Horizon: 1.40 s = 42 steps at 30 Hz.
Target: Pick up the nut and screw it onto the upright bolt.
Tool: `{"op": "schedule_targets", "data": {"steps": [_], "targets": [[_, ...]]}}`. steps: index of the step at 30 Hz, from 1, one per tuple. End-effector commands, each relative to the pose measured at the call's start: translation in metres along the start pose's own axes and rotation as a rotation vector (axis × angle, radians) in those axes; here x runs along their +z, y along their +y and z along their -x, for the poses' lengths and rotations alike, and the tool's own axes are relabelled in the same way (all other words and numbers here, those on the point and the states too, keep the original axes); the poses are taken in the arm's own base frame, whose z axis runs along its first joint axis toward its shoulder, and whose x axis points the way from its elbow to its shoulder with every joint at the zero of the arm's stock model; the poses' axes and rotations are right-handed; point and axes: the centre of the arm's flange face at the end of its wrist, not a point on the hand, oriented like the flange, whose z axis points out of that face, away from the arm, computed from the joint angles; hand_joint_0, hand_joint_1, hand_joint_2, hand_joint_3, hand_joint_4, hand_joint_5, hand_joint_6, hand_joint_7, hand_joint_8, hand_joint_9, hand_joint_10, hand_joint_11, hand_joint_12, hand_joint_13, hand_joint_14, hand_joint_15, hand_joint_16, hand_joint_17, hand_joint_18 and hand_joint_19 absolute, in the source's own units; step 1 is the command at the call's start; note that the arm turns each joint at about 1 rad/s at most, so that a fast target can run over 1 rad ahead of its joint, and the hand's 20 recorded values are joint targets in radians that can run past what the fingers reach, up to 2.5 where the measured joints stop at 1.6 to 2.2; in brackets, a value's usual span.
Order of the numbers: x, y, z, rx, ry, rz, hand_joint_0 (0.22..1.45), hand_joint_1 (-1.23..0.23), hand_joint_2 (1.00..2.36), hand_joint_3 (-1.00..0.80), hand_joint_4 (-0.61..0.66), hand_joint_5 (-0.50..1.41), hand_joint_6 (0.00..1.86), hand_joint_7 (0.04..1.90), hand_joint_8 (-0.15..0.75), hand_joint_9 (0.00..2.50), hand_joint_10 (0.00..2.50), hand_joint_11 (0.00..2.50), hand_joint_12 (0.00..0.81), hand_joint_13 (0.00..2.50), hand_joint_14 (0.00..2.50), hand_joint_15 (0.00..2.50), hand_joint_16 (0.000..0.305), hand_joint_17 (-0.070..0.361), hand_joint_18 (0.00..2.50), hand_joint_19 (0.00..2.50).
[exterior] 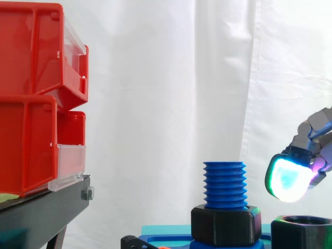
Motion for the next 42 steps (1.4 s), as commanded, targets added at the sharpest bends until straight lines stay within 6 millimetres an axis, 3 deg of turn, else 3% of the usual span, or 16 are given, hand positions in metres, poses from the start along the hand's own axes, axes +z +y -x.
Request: {"op": "schedule_targets", "data": {"steps": [1, 12, 34, 38, 42], "targets": [[0.003, -0.004, -0.004, -0.016, 0.003, -0.011, 0.42, -0.59, 1.0, -0.5, 0.25, -0.24, 0.5, 0.74, 0.337, 0.41, 0.0, 0.04, 0.435, 0.3, 0.0, 0.0, 0.061, 0.138, 0.24, 0.0], [0.009, -0.002, -0.002, 0.003, -0.037, -0.012, 0.36, -0.59, 1.0, -0.5, 0.27, -0.25, 0.5, 0.75, 0.355, 0.38, 0.0, 0.04, 0.47, 0.28, 0.0, 0.0, 0.068, 0.154, 0.24, 0.0], [0.005, 0.002, -0.003, -0.023, -0.03, -0.012, 0.36, -0.58, 1.0, -0.5, 0.27, -0.25, 0.5, 0.75, 0.35, 0.34, 0.0, 0.04, 0.468, 0.25, 0.0, 0.0, 0.069, 0.154, 0.21, 0.0], [0.009, 0.003, -0.032, -0.048, 0.001, -0.016, 0.37, -0.57, 1.0, -0.5, 0.27, -0.25, 0.5, 0.76, 0.348, 0.34, 0.0, 0.03, 0.466, 0.25, 0.0, 0.0, 0.068, 0.154, 0.21, 0.0], [0.01, 0.002, -0.033, -0.044, 0.002, -0.016, 0.37, -0.56, 1.0, -0.5, 0.27, -0.25, 0.5, 0.75, 0.35, 0.34, 0.0, 0.04, 0.465, 0.25, 0.0, 0.0, 0.068, 0.154, 0.21, 0.0]]}}
